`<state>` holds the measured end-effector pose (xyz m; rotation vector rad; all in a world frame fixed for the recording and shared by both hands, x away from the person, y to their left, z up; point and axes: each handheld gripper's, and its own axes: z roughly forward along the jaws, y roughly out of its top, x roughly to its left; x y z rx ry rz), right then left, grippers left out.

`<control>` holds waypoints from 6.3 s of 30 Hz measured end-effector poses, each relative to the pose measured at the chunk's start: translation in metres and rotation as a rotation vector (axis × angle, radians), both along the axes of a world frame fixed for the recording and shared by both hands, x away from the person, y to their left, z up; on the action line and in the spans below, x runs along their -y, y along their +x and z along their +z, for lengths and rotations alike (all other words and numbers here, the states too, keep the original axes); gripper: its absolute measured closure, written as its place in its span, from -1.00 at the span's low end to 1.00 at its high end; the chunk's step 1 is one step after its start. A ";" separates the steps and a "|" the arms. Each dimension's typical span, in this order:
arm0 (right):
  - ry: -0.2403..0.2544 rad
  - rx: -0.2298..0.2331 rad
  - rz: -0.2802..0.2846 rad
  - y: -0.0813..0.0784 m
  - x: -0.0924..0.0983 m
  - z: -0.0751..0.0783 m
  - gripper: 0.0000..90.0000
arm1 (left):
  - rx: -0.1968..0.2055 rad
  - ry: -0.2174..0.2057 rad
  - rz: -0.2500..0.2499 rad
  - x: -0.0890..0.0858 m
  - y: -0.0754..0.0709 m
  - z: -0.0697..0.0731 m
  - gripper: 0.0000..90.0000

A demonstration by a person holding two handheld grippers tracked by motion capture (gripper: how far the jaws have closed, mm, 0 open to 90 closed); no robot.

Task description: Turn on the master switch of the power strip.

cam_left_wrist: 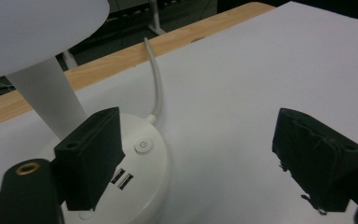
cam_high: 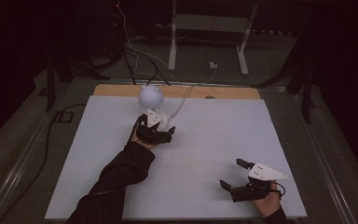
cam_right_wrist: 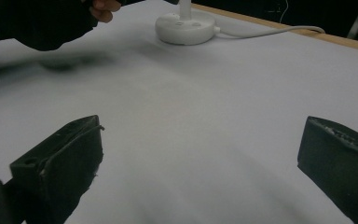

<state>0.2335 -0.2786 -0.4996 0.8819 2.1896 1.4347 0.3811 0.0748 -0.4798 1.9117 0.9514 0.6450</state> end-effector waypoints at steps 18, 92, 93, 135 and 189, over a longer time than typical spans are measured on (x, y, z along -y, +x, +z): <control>0.004 -0.014 0.011 0.000 0.000 -0.001 -1.00 | -0.001 0.065 0.038 0.005 0.013 -0.009 0.80; -0.001 -0.022 0.024 0.000 0.000 0.000 -1.00 | -0.015 0.275 0.101 0.019 0.044 -0.036 1.00; -0.002 -0.022 0.023 0.000 0.000 0.000 -1.00 | -0.019 0.278 0.096 0.019 0.045 -0.036 1.00; -0.001 -0.020 0.028 -0.001 0.000 0.000 -1.00 | -0.022 0.380 0.038 0.022 0.052 -0.028 1.00; 0.017 -0.008 0.029 -0.001 0.001 0.002 -1.00 | -0.174 0.179 -0.080 0.019 0.025 0.017 -0.33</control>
